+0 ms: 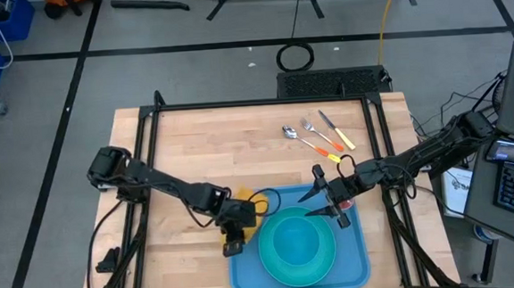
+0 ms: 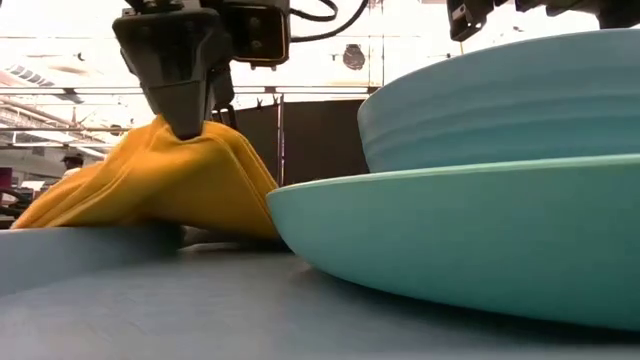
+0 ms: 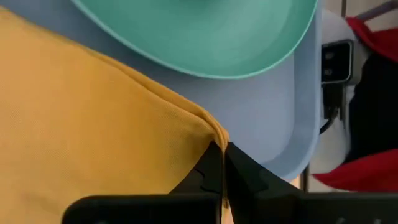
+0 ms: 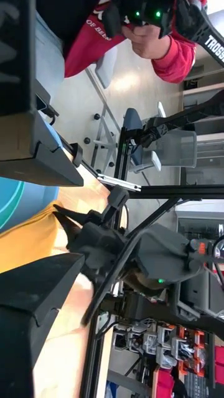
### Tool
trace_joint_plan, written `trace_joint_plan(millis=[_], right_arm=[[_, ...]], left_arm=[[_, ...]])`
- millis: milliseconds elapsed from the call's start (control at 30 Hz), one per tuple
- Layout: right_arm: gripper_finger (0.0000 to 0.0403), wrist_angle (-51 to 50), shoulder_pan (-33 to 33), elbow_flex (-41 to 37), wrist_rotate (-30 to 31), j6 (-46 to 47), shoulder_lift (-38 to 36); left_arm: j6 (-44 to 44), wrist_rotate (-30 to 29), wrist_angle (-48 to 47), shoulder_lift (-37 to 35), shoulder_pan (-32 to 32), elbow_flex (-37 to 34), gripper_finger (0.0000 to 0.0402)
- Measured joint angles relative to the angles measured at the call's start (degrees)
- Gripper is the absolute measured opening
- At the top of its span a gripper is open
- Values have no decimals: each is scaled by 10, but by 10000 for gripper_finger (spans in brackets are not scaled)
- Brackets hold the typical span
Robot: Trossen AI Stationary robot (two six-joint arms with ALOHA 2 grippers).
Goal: Set up tray
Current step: Put the orange napkin on the blue serving tray to the left of the blue plate, then adjust the blue plate on the blue serving tray
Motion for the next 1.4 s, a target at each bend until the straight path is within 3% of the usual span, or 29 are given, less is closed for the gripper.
trace_joint_plan(millis=[267,533,900,1233,1400], right_arm=[[178,0,0,0,0,1,0],[178,-1,0,0,13,1,0],[178,63,-10,-38,15,9,0],[178,64,-14,-39,13,16,0],[178,61,-14,-39,13,16,0]], left_arm=[[-41,6,0,11,2,0,3],[-87,84,51,49,0,0,3],[-131,117,132,68,13,-1,10],[-99,150,150,57,13,0,83],[-124,158,150,56,14,0,109]])
